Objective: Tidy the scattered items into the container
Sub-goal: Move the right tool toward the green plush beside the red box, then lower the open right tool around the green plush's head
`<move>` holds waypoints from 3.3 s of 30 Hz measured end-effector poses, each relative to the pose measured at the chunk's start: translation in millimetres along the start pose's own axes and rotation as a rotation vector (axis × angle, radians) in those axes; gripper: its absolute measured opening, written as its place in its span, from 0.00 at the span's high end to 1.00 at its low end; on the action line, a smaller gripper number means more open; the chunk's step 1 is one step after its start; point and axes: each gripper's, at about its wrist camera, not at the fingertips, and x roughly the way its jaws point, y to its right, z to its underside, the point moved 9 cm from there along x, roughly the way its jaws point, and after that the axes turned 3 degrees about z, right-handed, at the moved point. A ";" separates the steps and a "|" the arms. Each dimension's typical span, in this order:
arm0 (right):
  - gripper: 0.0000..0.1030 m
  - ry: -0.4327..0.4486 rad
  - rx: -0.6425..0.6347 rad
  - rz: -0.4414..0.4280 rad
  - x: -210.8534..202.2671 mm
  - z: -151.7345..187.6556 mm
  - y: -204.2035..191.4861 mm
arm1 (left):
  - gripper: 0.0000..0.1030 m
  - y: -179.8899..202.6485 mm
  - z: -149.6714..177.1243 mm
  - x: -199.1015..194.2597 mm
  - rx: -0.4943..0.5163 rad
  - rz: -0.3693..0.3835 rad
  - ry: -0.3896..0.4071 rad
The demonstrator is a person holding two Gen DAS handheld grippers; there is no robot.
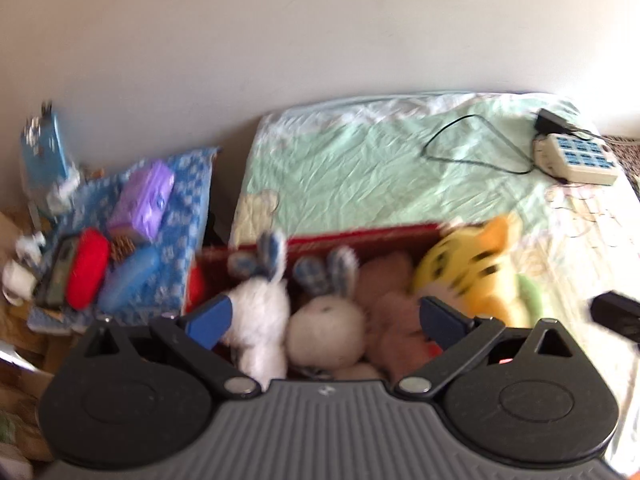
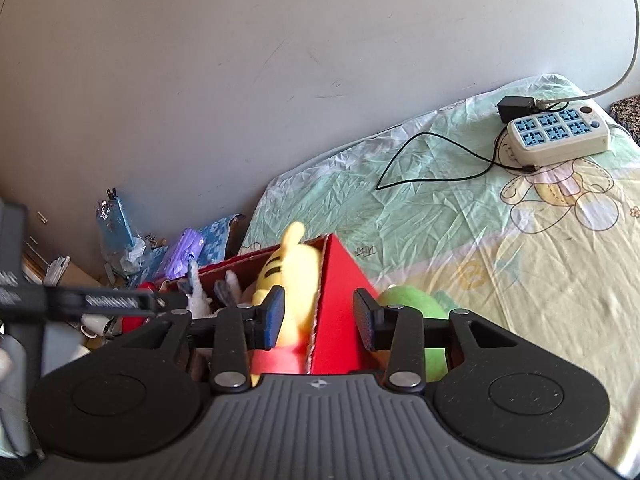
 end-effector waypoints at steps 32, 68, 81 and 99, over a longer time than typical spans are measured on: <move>0.38 -0.225 0.139 -0.048 38.1 -8.1 87.8 | 0.01 184.1 -11.7 -79.9 0.209 0.288 0.114; 0.41 -0.615 -0.452 -0.180 116.6 19.3 68.6 | 0.01 256.0 125.1 58.9 0.153 0.252 0.055; 0.57 -0.529 -0.207 -0.096 100.2 -12.3 144.0 | 0.01 270.5 83.7 84.5 0.145 0.271 0.043; 0.42 -0.467 -0.056 -0.119 105.7 -41.5 160.5 | 0.07 267.2 92.2 97.3 0.098 0.347 -0.013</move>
